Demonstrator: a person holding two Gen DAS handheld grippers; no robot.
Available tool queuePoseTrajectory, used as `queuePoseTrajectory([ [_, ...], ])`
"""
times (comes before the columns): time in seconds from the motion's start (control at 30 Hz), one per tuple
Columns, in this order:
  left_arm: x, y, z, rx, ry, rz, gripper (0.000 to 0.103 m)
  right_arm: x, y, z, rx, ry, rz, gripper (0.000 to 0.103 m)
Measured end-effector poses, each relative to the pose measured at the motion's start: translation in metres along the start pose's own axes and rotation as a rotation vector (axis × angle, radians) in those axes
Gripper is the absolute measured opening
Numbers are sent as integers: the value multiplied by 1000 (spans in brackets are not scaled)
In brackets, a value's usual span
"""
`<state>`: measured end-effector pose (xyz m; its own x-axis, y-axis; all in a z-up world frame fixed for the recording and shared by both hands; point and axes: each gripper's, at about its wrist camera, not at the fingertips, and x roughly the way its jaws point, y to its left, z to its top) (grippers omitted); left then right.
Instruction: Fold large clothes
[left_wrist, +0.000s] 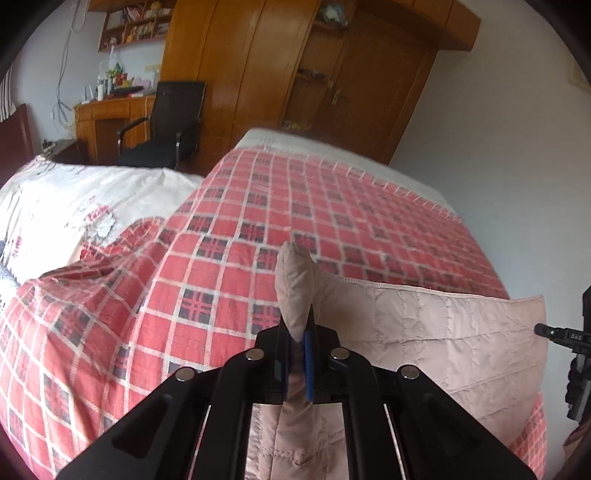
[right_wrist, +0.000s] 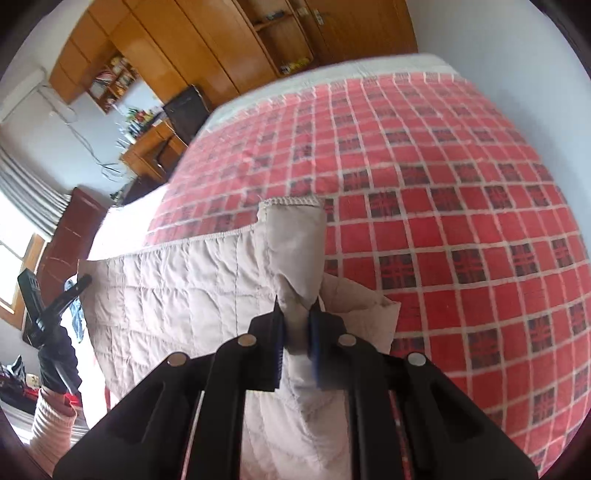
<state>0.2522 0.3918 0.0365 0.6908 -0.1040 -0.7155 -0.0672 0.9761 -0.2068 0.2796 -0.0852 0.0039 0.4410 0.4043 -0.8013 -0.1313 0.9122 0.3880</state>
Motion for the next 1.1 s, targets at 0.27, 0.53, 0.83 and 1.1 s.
queuePoseTrajectory([
  [0.27, 78, 15, -22, -3, 189, 66, 6, 70, -36, -4, 103, 121, -52, 11],
  [0.53, 75, 31, -35, -80, 241, 25, 19, 69, -49, -12, 147, 112, -28, 33],
  [0.83, -13, 43, -72, -142, 245, -120, 40, -6, -35, -72, 68, 66, 38, 53],
  [1.1, -43, 33, -138, -166, 289, -128, 41, -18, -36, -150, 59, 132, 47, 58],
])
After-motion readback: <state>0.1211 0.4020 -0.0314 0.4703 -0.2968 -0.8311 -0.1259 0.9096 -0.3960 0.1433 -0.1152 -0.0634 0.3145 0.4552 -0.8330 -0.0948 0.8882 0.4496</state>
